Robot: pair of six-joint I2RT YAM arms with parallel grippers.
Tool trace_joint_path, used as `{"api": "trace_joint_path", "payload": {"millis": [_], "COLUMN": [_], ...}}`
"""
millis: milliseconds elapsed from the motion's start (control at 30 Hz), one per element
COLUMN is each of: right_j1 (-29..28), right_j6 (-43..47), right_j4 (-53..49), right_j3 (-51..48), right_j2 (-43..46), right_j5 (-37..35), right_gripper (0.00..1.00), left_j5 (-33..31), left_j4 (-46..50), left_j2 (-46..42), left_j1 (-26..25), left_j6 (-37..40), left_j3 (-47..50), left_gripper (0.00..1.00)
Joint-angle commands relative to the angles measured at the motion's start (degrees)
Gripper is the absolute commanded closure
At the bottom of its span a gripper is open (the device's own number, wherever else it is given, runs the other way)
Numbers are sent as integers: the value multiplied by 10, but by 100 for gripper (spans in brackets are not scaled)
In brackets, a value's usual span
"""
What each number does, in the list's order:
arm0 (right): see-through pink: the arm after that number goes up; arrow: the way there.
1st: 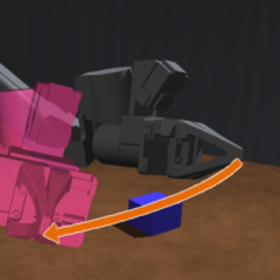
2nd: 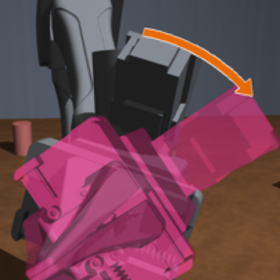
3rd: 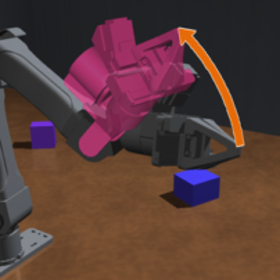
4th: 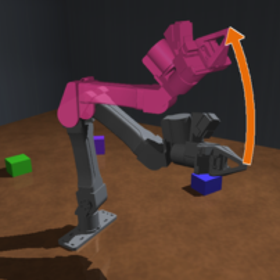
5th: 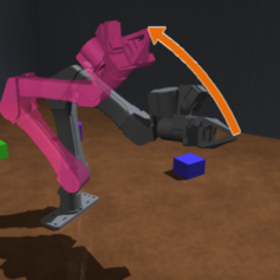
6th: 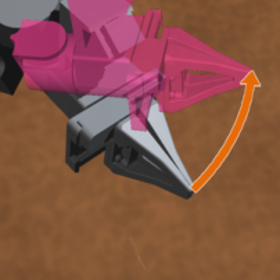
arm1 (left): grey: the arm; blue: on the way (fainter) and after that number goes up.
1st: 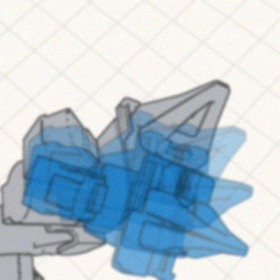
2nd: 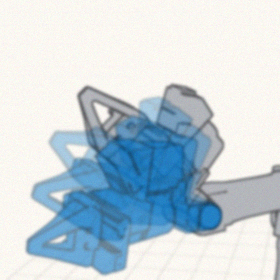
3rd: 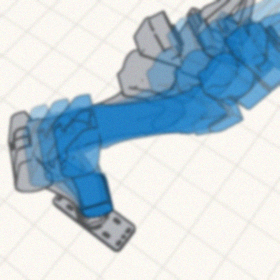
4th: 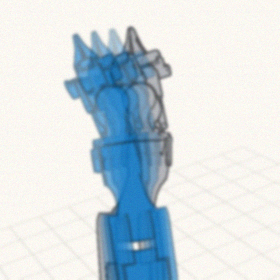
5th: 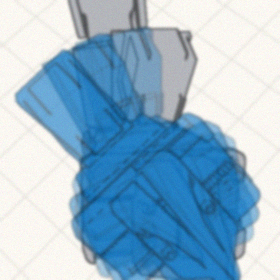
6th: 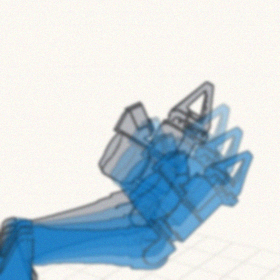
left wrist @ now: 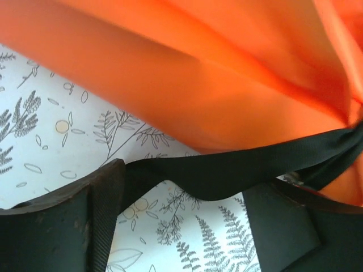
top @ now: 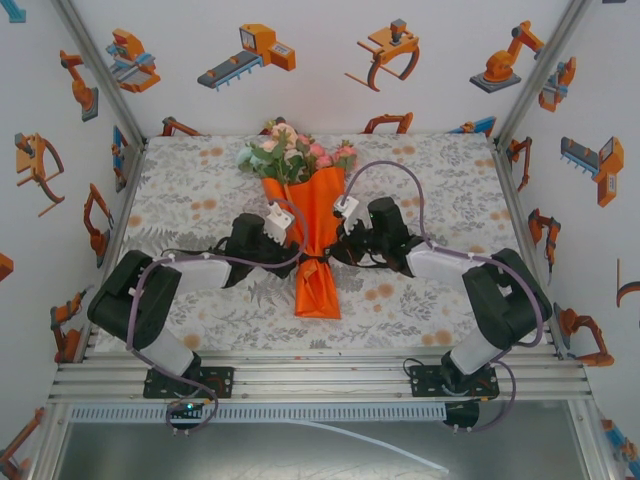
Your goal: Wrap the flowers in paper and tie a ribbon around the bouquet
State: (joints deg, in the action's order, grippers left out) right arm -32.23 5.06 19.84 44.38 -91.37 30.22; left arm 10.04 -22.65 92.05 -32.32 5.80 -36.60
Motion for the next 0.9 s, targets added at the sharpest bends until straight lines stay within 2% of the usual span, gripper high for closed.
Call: {"api": "trace_joint_path", "payload": {"millis": [0, 33, 67, 100, 233, 333, 467, 667, 733, 800, 833, 867], "right_j1": [0, 1, 3, 7, 48, 86, 139, 161, 161, 156, 152, 148], "right_j6": [-64, -83, -105, -133, -236, -323, -413, -453, -443, -426, -424, -425], "right_j4": [67, 69, 69, 69, 100, 145, 165, 172, 173, 185, 187, 181], "right_j3": [-24, -27, -30, -33, -69, -113, -157, -188, -184, -161, -147, -132], "right_j2": [3, 3, 2, -1, -8, -16, -37, -29, -15, -9, -7, -2], "right_j5": [-9, -28, -49, -70, -73, -108, -140, -194, -174, -85, -42, -5], "right_gripper": [100, 100, 100, 100, 100, 100, 100, 100, 100, 100, 100, 94], "left_j5": [-15, -16, -19, -26, -83, -139, -104, -150, -104, 19, 58, 80], "left_j4": [-61, -65, -64, -58, -35, -54, -102, -69, -59, -63, -62, -56], "left_j2": [-3, -11, -21, -31, -68, -92, -106, -126, -144, -165, -173, -182], "left_j1": [0, 1, 2, 3, 12, 34, 86, 102, 104, 98, 87, 71], "left_j6": [-15, -22, -29, -37, -88, -141, -196, -232, -224, -215, -212, -203], "left_j3": [19, 26, 30, 34, 51, 84, 124, 125, 117, 100, 91, 81], "left_gripper": [57, 78, 94, 100, 100, 100, 100, 100, 100, 100, 100, 100]}}
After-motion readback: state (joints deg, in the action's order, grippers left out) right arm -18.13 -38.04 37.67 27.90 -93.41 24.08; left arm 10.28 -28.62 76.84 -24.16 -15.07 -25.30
